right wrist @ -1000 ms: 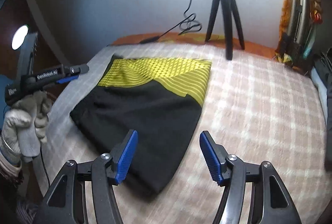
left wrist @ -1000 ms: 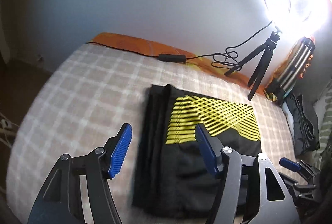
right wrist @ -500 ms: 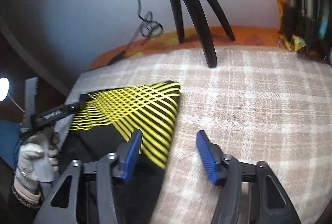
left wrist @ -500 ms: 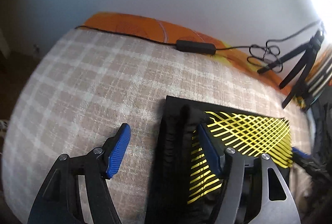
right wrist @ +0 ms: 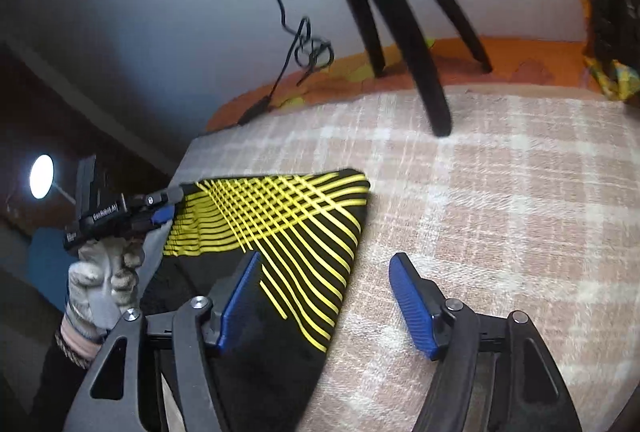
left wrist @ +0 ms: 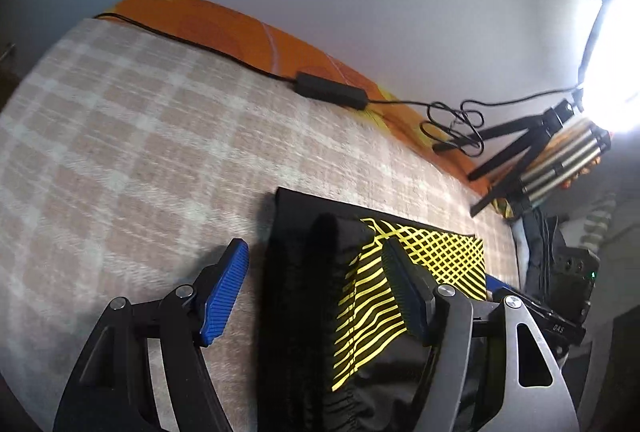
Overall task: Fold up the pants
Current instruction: 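Move both open tools over the folded shorts toward their folded edge, then close the left gripper on the shorts' edge while the right gripper closes on it too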
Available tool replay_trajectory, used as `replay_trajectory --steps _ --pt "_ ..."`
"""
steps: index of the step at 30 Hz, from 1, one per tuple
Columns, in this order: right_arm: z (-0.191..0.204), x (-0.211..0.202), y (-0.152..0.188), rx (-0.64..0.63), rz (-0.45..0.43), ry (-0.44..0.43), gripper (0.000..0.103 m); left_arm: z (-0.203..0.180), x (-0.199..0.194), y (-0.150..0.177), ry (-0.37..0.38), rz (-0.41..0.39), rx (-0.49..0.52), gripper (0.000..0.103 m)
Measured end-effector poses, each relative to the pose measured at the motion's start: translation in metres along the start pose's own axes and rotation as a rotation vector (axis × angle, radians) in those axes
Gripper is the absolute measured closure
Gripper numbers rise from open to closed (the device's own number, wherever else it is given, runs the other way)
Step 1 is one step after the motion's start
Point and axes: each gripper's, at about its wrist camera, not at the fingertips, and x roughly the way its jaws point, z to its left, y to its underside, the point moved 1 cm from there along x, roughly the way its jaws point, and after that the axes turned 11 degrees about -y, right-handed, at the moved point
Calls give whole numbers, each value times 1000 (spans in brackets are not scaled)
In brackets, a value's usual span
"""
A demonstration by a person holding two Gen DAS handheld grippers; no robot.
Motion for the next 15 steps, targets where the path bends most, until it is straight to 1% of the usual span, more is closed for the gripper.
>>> replay_trajectory --steps 3,7,9,10,12,14,15 --pt "-2 4 -5 2 -6 -13 31 -8 5 -2 -24 -18 50 34" --pt "2 11 -7 -54 -8 4 30 -20 12 -3 -68 -43 118 34" --pt "4 15 -7 -69 -4 -4 29 -25 14 -1 -94 -65 161 34" --pt "6 14 -6 -77 -9 -5 30 -27 14 0 -104 -74 178 36" --pt "8 19 -6 -92 -4 -7 32 -31 16 3 -124 -98 211 37" --pt "10 23 -6 -106 -2 -2 37 -35 18 6 -148 -123 248 38" --pt "11 24 -7 -113 -2 1 38 -36 18 8 -163 -134 264 41"
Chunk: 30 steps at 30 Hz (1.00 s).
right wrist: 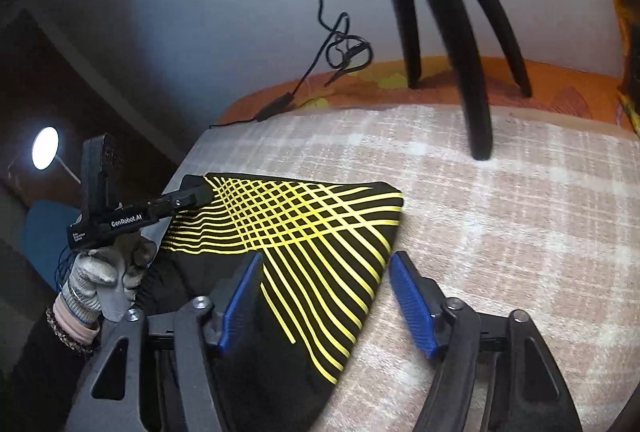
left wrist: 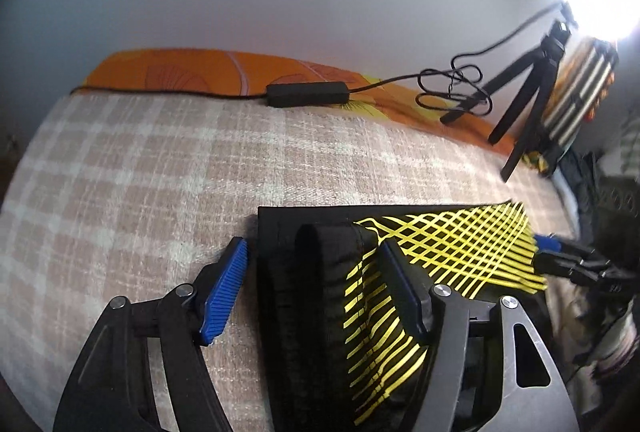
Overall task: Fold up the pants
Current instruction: 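Close the left gripper on the shorts' edge while the right gripper closes on it too, then lift the folded black shorts with both grippers and carry them toward the pillow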
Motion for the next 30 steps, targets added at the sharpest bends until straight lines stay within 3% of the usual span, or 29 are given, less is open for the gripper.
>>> replay_trajectory --steps 2,4,5,11,14,15,18,30 --pt "2 5 -2 -3 3 5 45 -3 0 1 -23 -15 27 55" --pt "2 8 -3 1 -4 9 49 -5 1 0 -42 -24 41 62" --pt "2 10 -3 6 -3 9 58 -6 2 0 -45 -29 45 68" --pt "13 19 -2 -24 3 63 92 -8 1 0 -52 -41 47 76" --pt "25 18 -2 -50 -19 90 95 -10 -3 1 -55 -60 37 80" --pt "29 16 -2 -60 -29 93 96 -10 -6 2 -48 -66 30 87" --pt "49 6 -3 -124 -53 121 96 -12 -19 3 -36 -92 25 89" --pt "126 -51 6 -333 -130 195 97 -23 -96 7 -13 -236 38 90"
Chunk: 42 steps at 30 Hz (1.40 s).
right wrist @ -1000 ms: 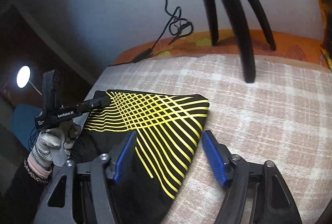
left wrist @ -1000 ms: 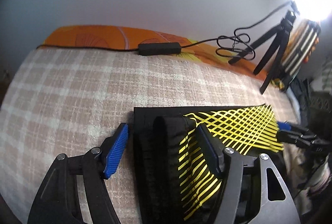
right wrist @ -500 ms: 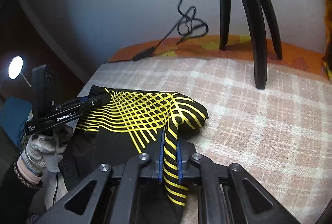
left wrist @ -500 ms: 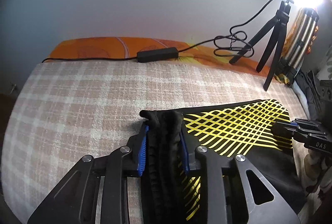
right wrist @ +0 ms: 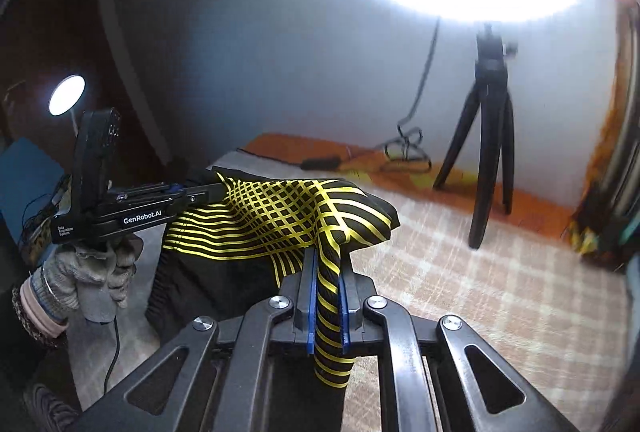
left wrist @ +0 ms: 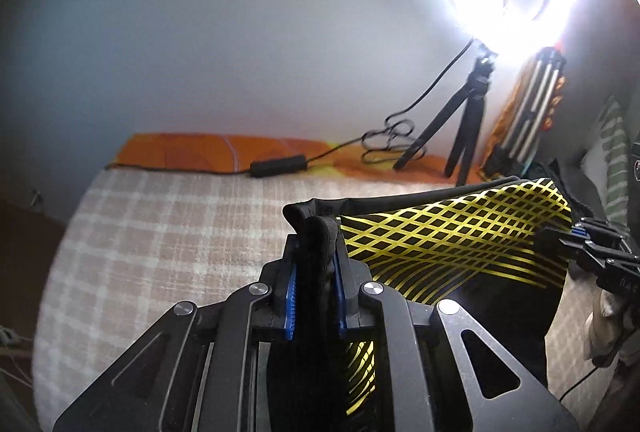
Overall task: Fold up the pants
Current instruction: 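Lift the folded black shorts with both grippers and carry them toward the pillow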
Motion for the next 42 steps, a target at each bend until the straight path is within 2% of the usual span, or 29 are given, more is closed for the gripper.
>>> replay_trajectory --steps 6,9,15,20,34,38,42 --pt "32 -46 -16 -97 -51 40 97 -15 -50 -7 -13 -101 32 91" --pt "43 -70 -21 -128 -72 66 97 -24 -73 -12 7 -139 29 91" --pt "52 -128 -26 -163 -123 124 98 -47 -118 -28 56 -210 24 91" --pt "41 -176 -23 -133 -161 160 101 -82 -151 -37 97 -264 51 91" --pt "13 -311 11 -74 -234 313 102 -205 -183 -52 242 -313 127 91" --pt "-3 -332 8 -52 -231 325 102 -236 -183 -55 272 -315 142 91" --pt "-19 -341 1 -50 -225 312 102 -250 -177 -62 286 -319 128 91"
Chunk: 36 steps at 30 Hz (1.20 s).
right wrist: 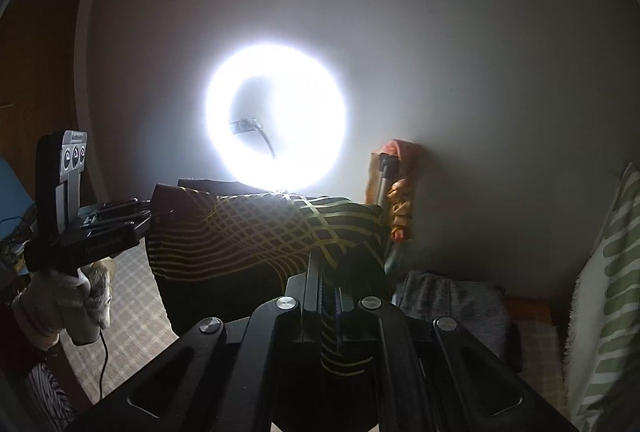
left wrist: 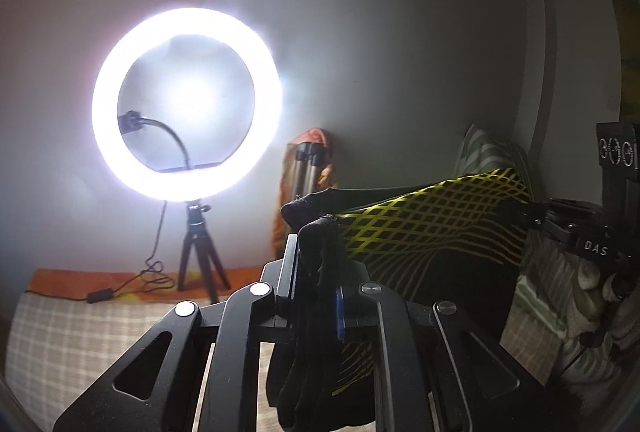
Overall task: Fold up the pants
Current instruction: 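Lift the folded black shorts with both grippers and carry them toward the pillow, then lower the shorts onto the bed beside the pillow with both grippers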
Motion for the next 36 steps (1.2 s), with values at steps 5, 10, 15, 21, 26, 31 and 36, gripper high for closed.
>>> replay_trajectory --steps 5,10,15,21,26,31,36 --pt "-22 8 -15 15 -13 -61 102 -2 3 -9 -21 -10 -10 91" --pt "-79 14 -14 44 -18 -117 102 -29 22 -27 -25 -12 15 91" --pt "-170 23 20 139 39 -102 102 -82 86 -27 18 63 65 91" --pt "-283 43 72 241 123 -9 102 -148 183 -3 100 183 90 91" --pt "-337 66 101 305 160 13 102 -175 246 11 79 242 120 91" --pt "-355 98 126 368 204 74 79 -177 289 24 30 299 142 91" --pt "-344 66 158 480 163 74 57 -170 305 32 -1 315 157 91"
